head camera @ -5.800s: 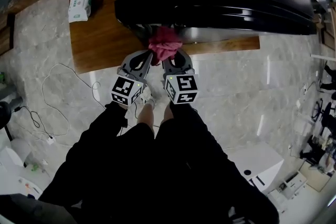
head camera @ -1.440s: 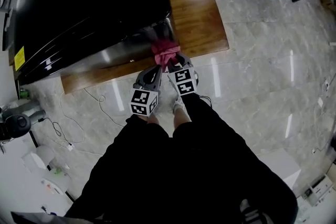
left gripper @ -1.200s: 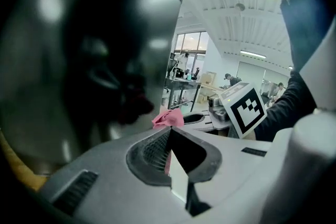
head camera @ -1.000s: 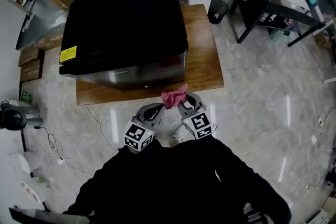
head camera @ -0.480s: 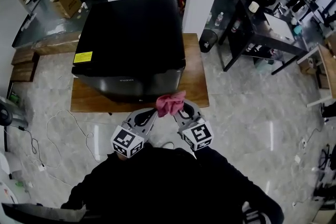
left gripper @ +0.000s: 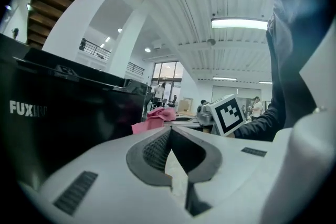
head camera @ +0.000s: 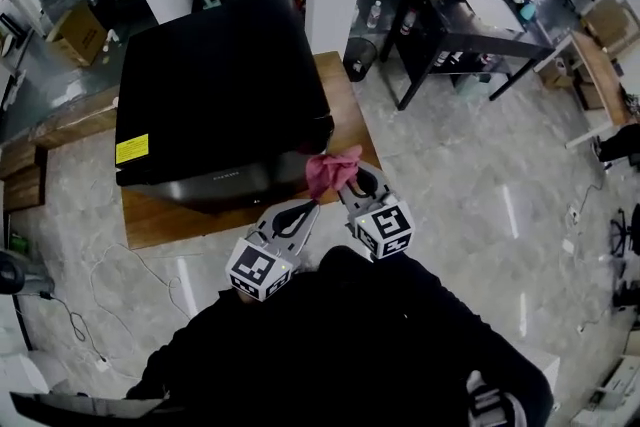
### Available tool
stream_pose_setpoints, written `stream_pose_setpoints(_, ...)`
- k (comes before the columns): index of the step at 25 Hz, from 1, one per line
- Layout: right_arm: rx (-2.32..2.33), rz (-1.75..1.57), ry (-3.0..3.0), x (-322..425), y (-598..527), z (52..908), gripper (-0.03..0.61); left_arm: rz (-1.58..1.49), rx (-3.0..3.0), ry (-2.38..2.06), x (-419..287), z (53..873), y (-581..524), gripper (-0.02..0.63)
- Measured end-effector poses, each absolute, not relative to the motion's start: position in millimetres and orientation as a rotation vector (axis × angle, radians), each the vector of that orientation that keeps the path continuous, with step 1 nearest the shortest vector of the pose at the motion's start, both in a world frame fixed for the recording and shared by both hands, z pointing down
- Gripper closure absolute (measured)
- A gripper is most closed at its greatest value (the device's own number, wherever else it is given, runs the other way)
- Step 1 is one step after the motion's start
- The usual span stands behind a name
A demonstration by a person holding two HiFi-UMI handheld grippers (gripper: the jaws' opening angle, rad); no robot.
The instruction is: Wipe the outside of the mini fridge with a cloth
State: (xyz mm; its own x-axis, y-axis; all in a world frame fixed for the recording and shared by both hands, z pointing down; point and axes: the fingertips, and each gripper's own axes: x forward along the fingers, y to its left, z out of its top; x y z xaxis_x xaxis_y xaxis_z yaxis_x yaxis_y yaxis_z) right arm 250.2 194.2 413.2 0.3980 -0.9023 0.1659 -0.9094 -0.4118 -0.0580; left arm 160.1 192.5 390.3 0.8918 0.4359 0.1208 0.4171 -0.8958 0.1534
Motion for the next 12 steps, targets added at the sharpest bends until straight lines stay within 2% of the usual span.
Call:
stream_pose_setpoints(5,2.578,0.276,-1.721,288.4,198.4,414.1,0.499,0.221,2.901,0.663,196.6,385.1,212.6,0.607)
stream_pose_setpoints(12,2.315,0.196,-2.02,338.3,189.3,417.2,0.499,0.194,2.931,0.451,263.5,389.8,242.7,0.607)
